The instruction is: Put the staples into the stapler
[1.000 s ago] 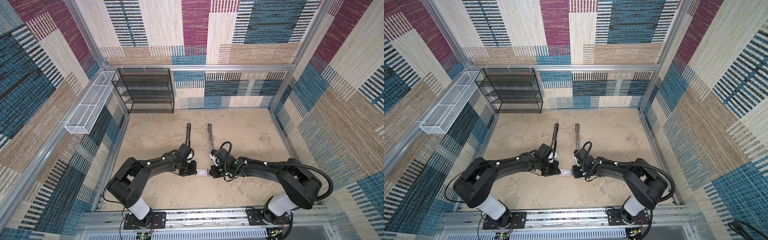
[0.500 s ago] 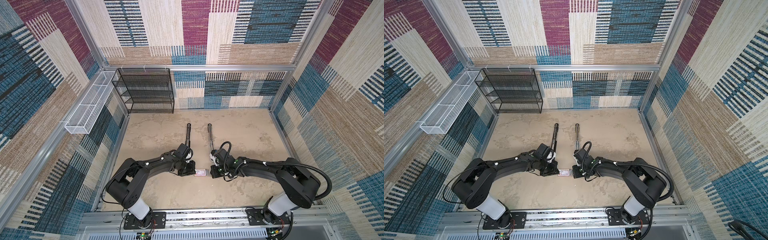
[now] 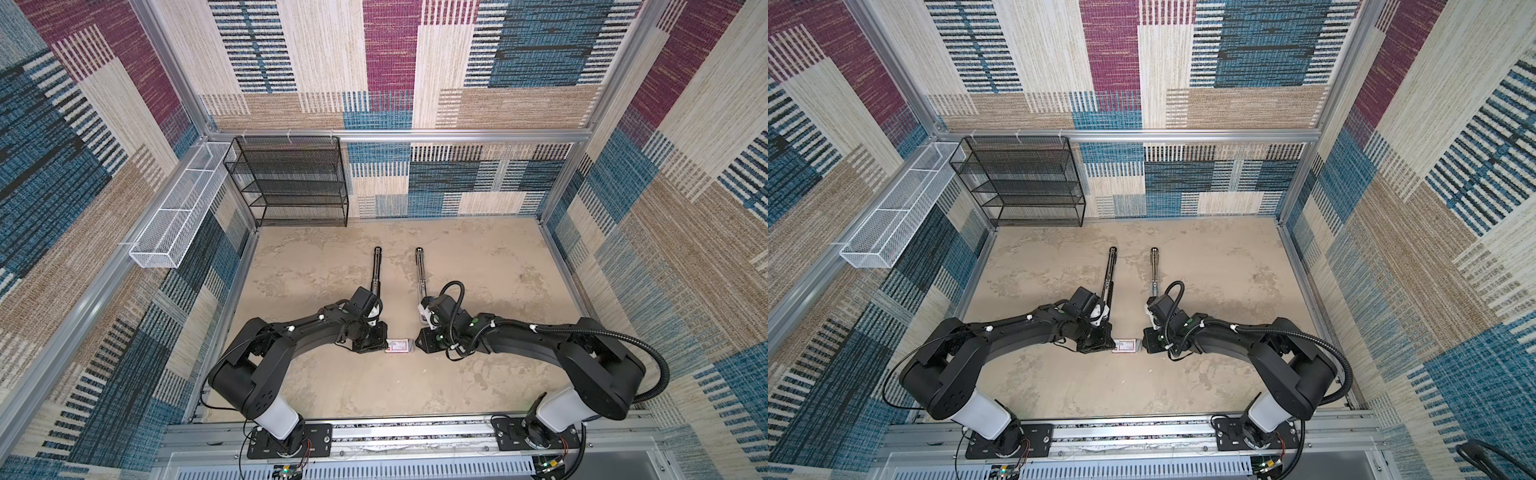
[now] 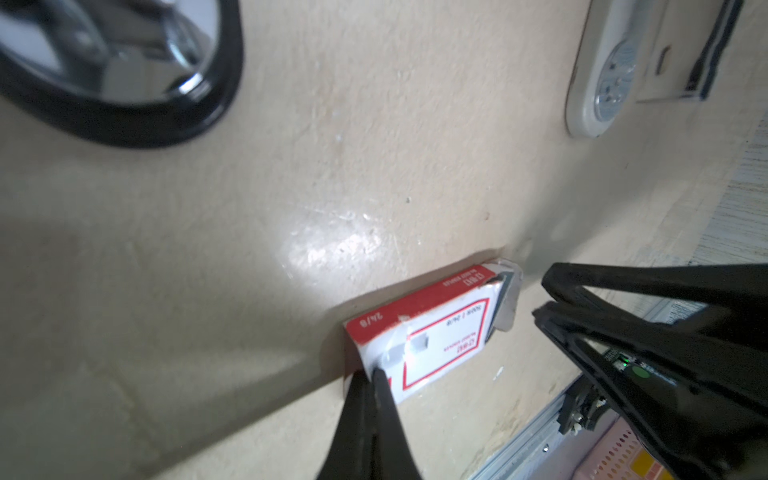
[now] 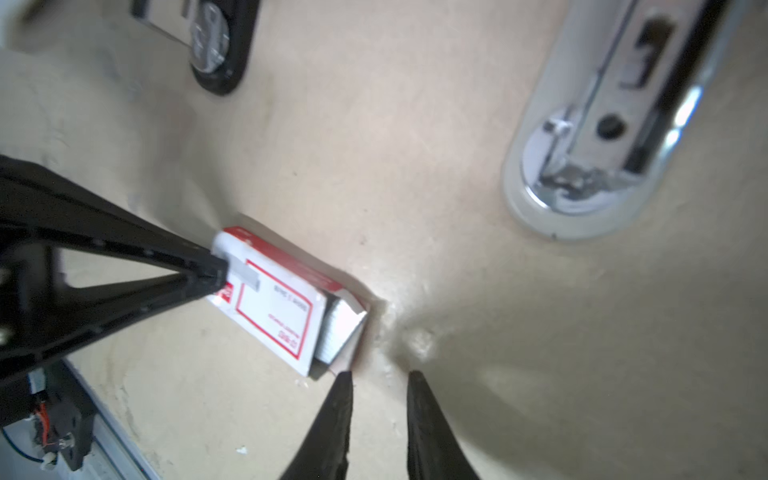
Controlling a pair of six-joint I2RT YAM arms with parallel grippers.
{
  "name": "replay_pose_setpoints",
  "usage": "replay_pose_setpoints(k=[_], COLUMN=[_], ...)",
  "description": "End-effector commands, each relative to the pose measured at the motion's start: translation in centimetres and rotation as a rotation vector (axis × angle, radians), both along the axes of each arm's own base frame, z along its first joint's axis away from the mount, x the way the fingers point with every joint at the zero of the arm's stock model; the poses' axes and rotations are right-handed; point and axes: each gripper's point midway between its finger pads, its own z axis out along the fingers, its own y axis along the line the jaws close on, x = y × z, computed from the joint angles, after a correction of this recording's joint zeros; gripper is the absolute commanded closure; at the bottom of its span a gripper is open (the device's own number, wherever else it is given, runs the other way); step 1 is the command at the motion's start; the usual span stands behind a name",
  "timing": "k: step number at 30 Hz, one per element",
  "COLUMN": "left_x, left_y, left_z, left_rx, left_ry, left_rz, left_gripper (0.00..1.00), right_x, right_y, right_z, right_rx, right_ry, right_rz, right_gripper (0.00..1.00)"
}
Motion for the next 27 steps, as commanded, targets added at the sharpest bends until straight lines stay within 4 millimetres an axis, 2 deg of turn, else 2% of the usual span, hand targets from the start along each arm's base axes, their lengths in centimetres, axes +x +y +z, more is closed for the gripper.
replay_pose_setpoints(k=[1, 8, 14, 23, 27], left_x=[-0.4, -0.4, -0.5, -0.5, -0.5], left_y=[0.2, 0.1, -0.1, 0.0, -0.2], left_z=[-0.3, -0.2, -0.3, -0.3, -0.1], left_rx=[0.006, -0.006, -0.017, -0.02, -0.03], left_ry=[0.01, 0.011, 0.016, 0.019, 0.018], left_rz=[-0.013, -0.005, -0.002, 0.001, 0.0], left_gripper=[1.0, 1.0, 0.93, 0.89, 0.87], right_x=[0.2, -0.4, -0.7, -0.6, -0.7], right_y=[1.4, 1.5, 1.3, 0.6, 0.5], right_z=[1.2, 0.1, -0.9, -1.6, -1.6], right_rx=[0.069, 0.052, 0.028, -0.017, -0.021], right_ry=[-0.017, 0.012, 0.035, 0.04, 0.042], right_rz=[0.035, 0.056, 0.05, 0.03, 0.033], right_gripper=[0.7, 0.71, 0.72, 0.79, 0.85])
